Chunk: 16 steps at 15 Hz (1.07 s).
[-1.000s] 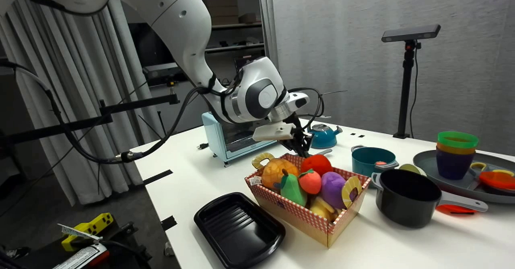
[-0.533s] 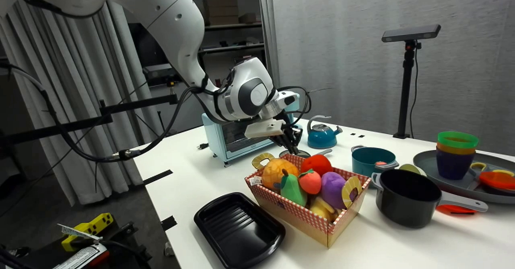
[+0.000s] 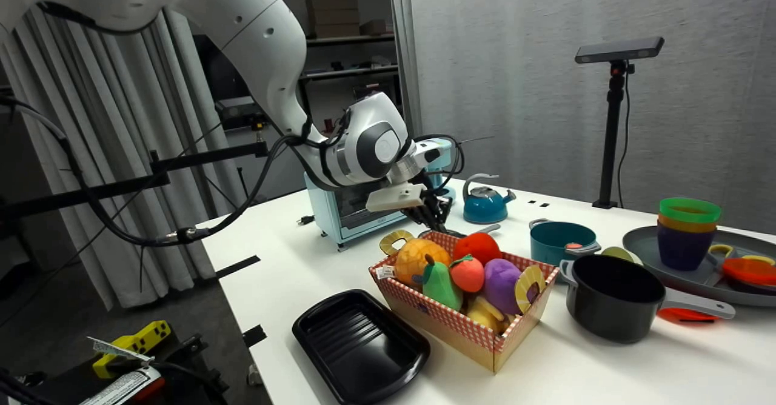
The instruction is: Move the black lid from the blue pot to the blue pan
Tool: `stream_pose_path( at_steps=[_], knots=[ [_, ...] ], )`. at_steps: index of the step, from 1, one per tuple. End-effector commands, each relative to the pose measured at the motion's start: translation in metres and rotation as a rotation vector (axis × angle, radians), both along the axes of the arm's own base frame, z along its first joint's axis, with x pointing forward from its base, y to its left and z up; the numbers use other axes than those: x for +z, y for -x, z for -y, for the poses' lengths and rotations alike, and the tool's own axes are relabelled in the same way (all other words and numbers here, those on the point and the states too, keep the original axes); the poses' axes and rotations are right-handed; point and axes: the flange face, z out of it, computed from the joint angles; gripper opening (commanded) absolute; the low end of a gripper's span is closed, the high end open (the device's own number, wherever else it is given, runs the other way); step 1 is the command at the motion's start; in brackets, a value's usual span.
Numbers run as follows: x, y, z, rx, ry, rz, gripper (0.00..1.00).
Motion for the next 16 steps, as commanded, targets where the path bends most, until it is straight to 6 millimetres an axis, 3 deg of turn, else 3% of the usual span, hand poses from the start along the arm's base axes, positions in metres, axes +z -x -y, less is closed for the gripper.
stream_pose_path(
  at_steps=[1,16],
  knots=[
    [-0.0011,-0.0064,-0.0041,0.004,0.027,0.034,0.03],
    [-0.0035,-0.0077,-0.0087,-0.101,0.049,0.057,0.03]
  ],
)
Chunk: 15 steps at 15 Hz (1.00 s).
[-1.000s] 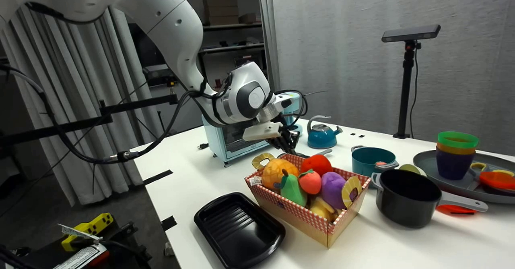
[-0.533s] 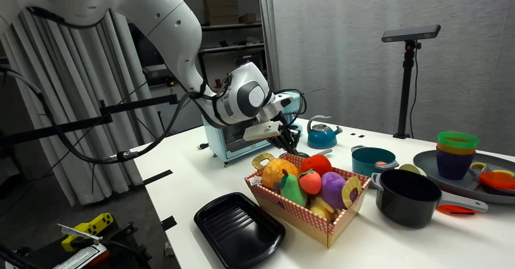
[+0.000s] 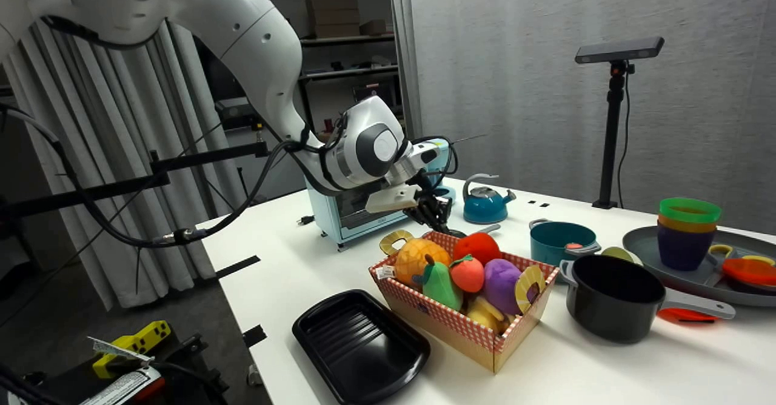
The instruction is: Move the black lid from the blue pot to the blue pan
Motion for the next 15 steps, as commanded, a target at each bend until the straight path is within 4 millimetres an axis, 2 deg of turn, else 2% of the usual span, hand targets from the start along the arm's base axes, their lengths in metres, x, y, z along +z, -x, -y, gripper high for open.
stream_pose_path(
  at_steps=[1,5,6,8,15],
  knots=[
    [0.0003,-0.0036,-0.002,-0.034,0.01,0.033,0.03],
    [0.0011,-0.0033,-0.003,-0.071,0.01,0.041,0.03],
    [0.001,-0.0027,-0.0034,-0.082,0.01,0.037,0.36],
    [0.0005,-0.0023,-0.004,-0.091,0.012,0.036,0.45],
    [-0.0021,-0.0011,-0.0055,-0.109,0.009,0.031,0.98]
  ],
)
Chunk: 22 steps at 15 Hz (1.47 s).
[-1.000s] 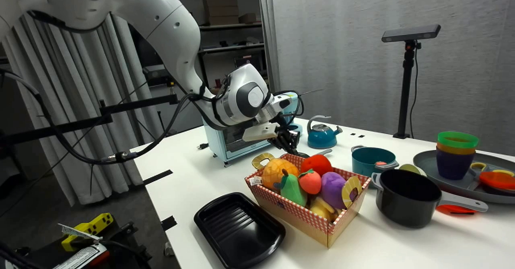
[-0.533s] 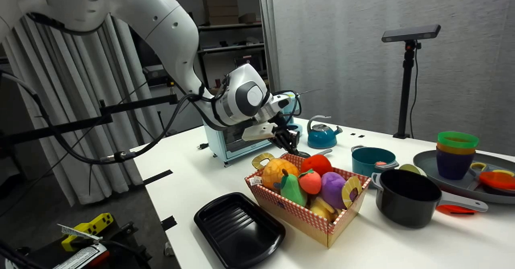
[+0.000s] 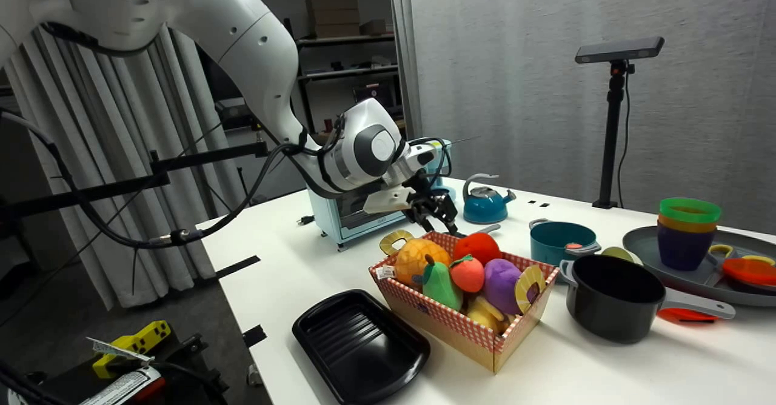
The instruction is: Move the black lid from the blue pot to the blue pan
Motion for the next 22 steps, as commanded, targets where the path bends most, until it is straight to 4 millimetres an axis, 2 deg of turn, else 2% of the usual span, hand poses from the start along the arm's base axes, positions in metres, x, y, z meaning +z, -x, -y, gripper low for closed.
stream_pose_path(
  at_steps=[1,10,11,12,15,18,22],
  knots=[
    [0.001,-0.002,-0.001,-0.019,0.01,0.008,1.0],
    [-0.001,-0.003,-0.002,-0.029,-0.012,0.033,1.0],
    [0.031,-0.009,0.049,-0.036,0.004,0.036,1.0],
    [0.036,-0.009,0.061,-0.043,0.006,0.04,1.0],
    [0.076,-0.008,0.096,-0.069,0.009,0.066,1.0],
    [0.112,-0.002,0.123,-0.09,-0.001,0.094,1.0],
    [0.153,0.013,0.133,-0.126,-0.035,0.123,1.0]
  ],
)
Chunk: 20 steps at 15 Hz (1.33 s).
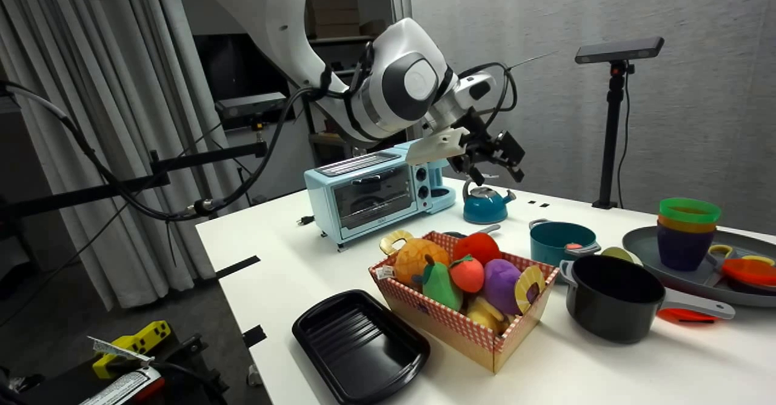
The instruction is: Move the black lid from the blue pot to the blue pan
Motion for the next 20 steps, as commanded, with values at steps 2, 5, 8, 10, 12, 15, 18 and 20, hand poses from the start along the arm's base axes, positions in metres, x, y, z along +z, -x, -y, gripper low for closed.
stream_pose_path(
  at_steps=[2,5,8,10,12,15,18,20],
  knots=[
    [0.048,0.031,0.005,-0.032,-0.048,-0.008,1.0],
    [0.065,0.046,0.011,-0.05,-0.067,-0.012,1.0],
    [0.079,0.063,0.016,-0.082,-0.104,-0.03,1.0],
    [0.084,0.071,0.019,-0.092,-0.122,-0.043,1.0],
    [0.088,0.08,0.017,-0.095,-0.148,-0.057,1.0],
    [0.086,0.093,0.011,-0.097,-0.186,-0.089,1.0],
    [0.078,0.082,0.01,-0.11,-0.179,-0.081,1.0],
    [0.078,0.086,0.007,-0.11,-0.186,-0.084,1.0]
  ],
)
